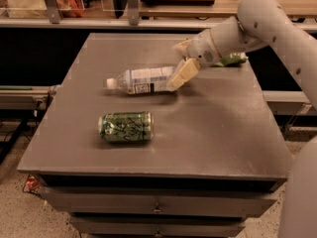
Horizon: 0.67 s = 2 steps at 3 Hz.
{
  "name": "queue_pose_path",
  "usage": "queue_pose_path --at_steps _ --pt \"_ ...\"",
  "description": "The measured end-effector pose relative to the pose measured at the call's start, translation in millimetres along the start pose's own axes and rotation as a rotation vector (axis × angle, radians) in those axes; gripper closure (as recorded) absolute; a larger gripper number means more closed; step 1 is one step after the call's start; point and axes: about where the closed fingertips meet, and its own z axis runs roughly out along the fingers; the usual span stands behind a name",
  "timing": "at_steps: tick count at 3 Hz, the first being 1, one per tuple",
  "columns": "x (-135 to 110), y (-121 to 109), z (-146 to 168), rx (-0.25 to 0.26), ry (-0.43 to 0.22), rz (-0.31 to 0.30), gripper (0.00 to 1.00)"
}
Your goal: Knock blue plastic bottle over
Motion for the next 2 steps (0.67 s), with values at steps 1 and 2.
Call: queue_pose_path --at_steps 1,2 --pt "15.0 -9.5 -55.2 0.1 -0.264 0.061 0.0" --pt "31.7 -3.0 -108.9 0.167 -0.356 0.11 0.0"
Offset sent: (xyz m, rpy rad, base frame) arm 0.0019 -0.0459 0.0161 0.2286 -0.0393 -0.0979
